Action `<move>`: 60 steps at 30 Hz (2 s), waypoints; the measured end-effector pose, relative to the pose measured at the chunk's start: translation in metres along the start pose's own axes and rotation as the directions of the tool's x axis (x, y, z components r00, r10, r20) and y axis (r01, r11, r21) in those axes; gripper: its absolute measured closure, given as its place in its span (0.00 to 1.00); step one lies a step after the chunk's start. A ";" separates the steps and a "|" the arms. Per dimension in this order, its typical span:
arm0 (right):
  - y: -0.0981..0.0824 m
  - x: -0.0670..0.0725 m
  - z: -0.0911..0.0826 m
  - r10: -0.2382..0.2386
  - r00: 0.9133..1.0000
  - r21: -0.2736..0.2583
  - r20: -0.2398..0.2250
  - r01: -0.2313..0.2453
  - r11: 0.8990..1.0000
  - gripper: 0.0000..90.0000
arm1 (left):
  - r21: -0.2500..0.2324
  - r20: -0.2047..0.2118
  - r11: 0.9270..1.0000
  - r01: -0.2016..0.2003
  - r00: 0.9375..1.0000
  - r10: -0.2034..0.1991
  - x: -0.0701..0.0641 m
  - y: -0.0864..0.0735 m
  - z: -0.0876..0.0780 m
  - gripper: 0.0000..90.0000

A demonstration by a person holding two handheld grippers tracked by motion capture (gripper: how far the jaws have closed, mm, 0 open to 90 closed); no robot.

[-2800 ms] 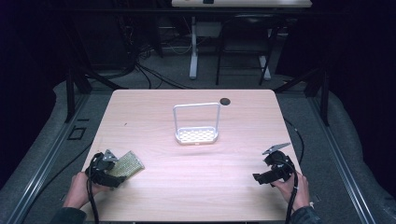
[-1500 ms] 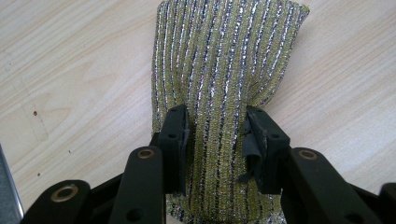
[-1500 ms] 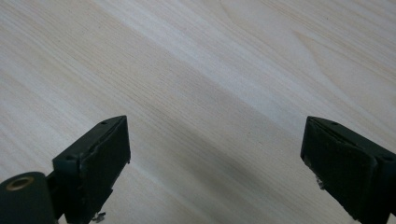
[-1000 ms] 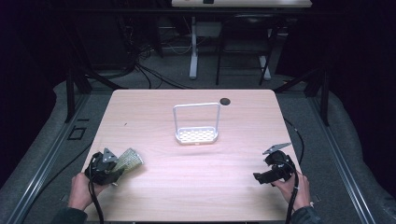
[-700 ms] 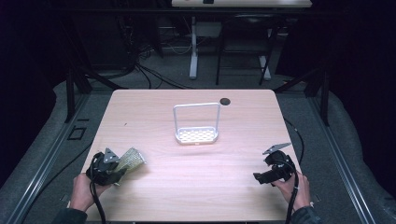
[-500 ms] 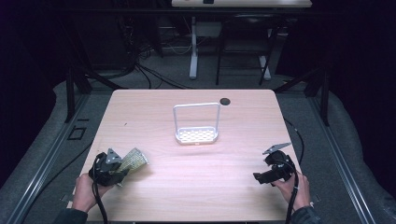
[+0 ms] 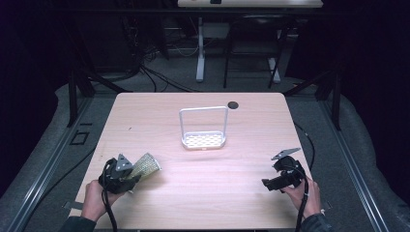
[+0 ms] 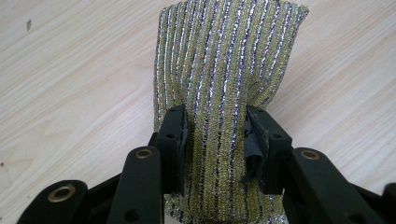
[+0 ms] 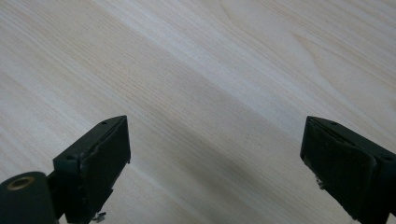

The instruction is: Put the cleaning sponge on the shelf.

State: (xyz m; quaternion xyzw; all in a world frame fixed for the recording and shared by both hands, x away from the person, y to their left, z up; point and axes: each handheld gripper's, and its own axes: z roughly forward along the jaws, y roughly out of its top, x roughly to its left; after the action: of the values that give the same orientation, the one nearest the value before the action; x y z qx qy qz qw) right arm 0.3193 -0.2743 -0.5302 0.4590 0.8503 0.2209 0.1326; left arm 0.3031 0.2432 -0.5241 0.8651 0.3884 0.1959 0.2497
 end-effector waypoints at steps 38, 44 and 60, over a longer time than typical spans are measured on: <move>0.000 0.001 0.001 -0.011 1.000 -0.002 -0.001 0.011 1.000 0.09 | -0.087 0.045 0.994 -0.065 0.997 0.069 -0.037 0.050 0.009 0.68; 0.000 0.001 0.001 -0.012 1.000 -0.002 -0.005 0.012 1.000 0.09 | -0.102 0.057 0.992 -0.070 0.995 0.076 -0.042 0.060 0.013 0.67; 0.000 0.002 0.000 -0.012 1.000 -0.004 -0.010 0.012 1.000 0.09 | -0.117 0.076 0.988 -0.099 0.991 0.108 -0.057 0.085 0.026 0.67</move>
State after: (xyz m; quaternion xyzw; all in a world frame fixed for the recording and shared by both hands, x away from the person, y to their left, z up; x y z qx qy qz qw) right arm 0.3188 -0.2728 -0.5304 0.4523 0.8533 0.2241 0.1305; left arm 0.3300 0.1434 -0.5034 0.8759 0.3205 0.1947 0.3036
